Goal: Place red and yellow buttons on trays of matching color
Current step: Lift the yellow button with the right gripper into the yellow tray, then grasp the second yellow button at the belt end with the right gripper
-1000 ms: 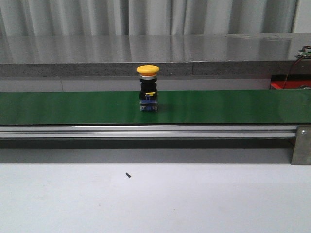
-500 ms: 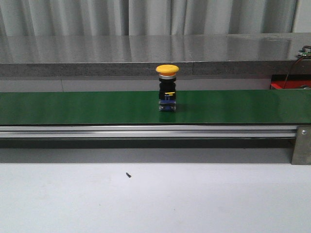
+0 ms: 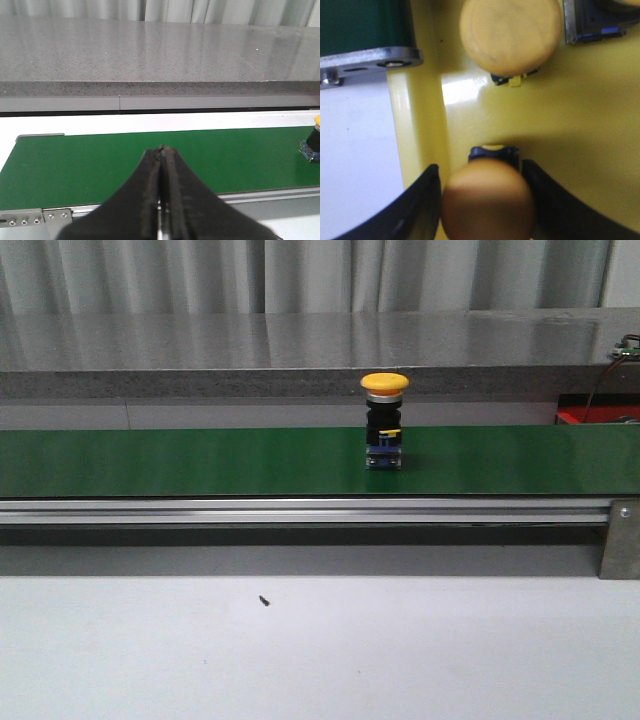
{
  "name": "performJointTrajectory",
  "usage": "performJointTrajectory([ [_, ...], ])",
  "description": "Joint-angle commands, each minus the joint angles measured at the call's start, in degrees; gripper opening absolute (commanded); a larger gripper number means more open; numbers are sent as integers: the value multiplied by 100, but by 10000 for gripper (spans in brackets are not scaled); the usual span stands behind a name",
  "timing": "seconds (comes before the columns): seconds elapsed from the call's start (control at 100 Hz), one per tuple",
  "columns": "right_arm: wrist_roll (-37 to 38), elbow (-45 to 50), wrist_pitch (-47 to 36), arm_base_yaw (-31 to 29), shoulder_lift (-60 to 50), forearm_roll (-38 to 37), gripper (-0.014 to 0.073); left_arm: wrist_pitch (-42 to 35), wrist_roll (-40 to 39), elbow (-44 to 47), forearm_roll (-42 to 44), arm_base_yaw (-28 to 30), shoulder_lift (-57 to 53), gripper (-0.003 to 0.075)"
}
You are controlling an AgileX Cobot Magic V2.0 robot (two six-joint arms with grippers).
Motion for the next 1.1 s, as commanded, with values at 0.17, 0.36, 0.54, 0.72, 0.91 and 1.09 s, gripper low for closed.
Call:
performJointTrajectory([
  [0.17, 109, -620, 533, -39, -217, 106, 513, -480, -16, -157, -41, -47, 38, -20],
  [0.36, 96, -1028, 926, 103, -584, 238, 513, -480, -16, -157, -41, -47, 38, -20],
  [0.54, -168, -1323, 943, 925, -754, 331, 513, -480, -16, -157, -41, -47, 38, -20],
  [0.72, -255, -1617, 616, 1841, -665, 336, 513, -480, -16, -157, -41, -47, 38, -20],
  [0.91, -255, -2031, 405, 2570, -349, 336, 513, -480, -16, -157, -41, -47, 38, -20],
  [1.09, -255, -2410, 278, 2941, 169, 336, 513, -480, -16, -157, -41, -47, 38, -20],
])
